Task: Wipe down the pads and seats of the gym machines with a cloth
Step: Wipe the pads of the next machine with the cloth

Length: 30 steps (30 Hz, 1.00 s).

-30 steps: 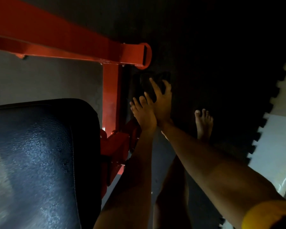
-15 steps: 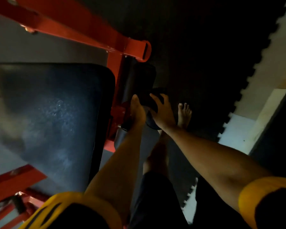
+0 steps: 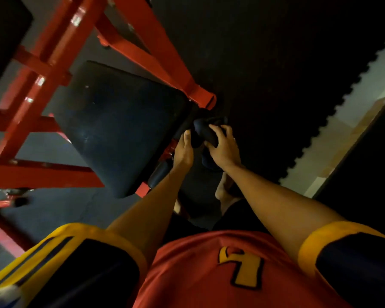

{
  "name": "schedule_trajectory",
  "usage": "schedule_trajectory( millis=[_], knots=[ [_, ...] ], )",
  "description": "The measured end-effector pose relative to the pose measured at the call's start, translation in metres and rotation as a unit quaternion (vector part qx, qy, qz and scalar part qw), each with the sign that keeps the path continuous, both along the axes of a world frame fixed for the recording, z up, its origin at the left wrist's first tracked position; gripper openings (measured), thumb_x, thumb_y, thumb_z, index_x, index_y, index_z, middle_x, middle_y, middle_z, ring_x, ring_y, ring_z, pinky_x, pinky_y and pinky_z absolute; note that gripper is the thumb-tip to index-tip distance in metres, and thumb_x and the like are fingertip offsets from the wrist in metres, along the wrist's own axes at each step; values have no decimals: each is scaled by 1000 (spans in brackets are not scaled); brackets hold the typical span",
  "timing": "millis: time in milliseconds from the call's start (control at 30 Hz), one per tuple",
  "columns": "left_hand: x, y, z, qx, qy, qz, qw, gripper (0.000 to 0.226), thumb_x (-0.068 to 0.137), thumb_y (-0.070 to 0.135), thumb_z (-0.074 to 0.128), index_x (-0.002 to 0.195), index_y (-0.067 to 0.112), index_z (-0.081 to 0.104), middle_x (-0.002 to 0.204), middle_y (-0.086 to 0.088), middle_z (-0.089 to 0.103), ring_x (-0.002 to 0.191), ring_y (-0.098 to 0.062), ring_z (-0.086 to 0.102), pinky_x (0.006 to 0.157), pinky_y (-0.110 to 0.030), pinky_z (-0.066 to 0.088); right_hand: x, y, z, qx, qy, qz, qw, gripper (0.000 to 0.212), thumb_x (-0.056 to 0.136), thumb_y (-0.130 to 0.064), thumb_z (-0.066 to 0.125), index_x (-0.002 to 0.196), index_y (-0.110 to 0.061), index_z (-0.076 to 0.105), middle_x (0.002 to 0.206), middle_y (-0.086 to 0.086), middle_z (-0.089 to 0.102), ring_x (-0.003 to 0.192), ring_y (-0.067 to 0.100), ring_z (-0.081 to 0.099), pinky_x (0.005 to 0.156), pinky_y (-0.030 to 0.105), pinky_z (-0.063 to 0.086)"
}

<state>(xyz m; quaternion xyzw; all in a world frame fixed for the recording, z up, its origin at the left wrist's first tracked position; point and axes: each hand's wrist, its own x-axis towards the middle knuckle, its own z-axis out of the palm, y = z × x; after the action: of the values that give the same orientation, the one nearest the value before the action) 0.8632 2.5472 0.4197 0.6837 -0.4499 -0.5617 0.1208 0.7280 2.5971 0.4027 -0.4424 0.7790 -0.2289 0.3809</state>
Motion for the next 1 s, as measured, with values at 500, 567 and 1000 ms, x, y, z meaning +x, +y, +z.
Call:
schedule_trajectory(
  millis=[500,567,1000],
  knots=[
    [137,-16,79,-119,-35,-54,991,52,108,53,27,144,25,49,129,2,59,118,-15,54,96,-31,38,98,-25,89,-39,30,7,999,56,95,-39,68,146,-37,46,150,0,35,129,32,52,92,40,50],
    [150,-23,84,-129,-44,-69,988,53,107,54,27,146,25,46,141,-4,56,128,-22,53,105,-37,40,120,-23,98,-47,28,-13,998,56,94,-38,69,146,-37,46,151,2,35,129,32,53,93,38,49],
    [173,-117,59,-246,-113,-228,935,50,109,38,33,153,14,39,161,-6,35,150,-21,27,122,-37,22,181,-65,84,-105,120,-94,983,54,98,-44,62,148,-39,45,161,2,25,140,31,37,103,43,45]
  ],
)
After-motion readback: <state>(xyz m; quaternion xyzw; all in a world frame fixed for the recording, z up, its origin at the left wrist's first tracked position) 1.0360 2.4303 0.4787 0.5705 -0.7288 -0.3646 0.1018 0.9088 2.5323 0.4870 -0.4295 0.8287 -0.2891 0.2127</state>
